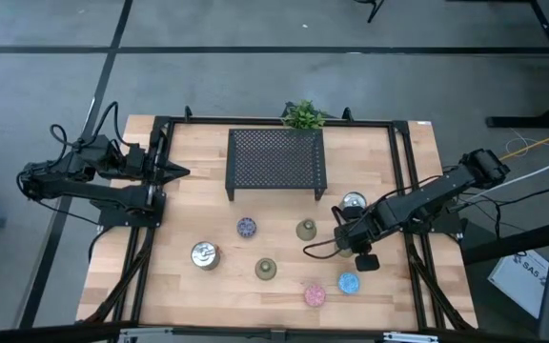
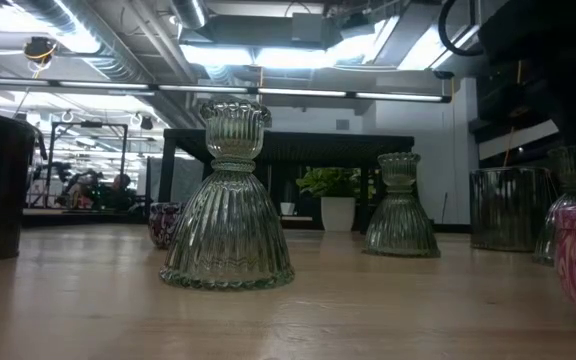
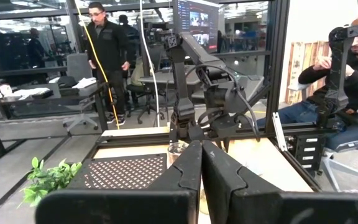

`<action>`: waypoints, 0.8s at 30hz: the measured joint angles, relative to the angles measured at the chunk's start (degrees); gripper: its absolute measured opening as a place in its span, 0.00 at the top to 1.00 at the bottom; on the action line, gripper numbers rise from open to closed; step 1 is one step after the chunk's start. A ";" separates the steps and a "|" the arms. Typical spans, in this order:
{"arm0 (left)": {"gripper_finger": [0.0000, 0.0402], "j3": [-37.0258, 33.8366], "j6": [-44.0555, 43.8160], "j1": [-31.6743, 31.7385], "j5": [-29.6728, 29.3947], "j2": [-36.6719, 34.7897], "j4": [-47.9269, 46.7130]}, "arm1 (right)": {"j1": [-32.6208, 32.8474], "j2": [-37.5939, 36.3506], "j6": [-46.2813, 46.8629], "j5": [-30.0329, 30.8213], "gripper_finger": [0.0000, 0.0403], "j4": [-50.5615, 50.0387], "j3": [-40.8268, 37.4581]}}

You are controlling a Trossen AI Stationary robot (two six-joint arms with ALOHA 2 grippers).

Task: Pick & Place candle stick holders
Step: Put the right transparent glass candle holder on the shelf

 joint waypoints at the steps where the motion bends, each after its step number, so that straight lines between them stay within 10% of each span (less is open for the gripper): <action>1: 0.99 0.00 0.00 -0.01 0.01 0.00 0.00 | 0.00 0.00 0.00 0.00 0.90 -0.01 0.00; 24: 0.98 0.00 0.00 0.01 0.01 0.00 0.00 | -1.46 -2.42 -6.02 -0.96 0.94 -5.41 10.21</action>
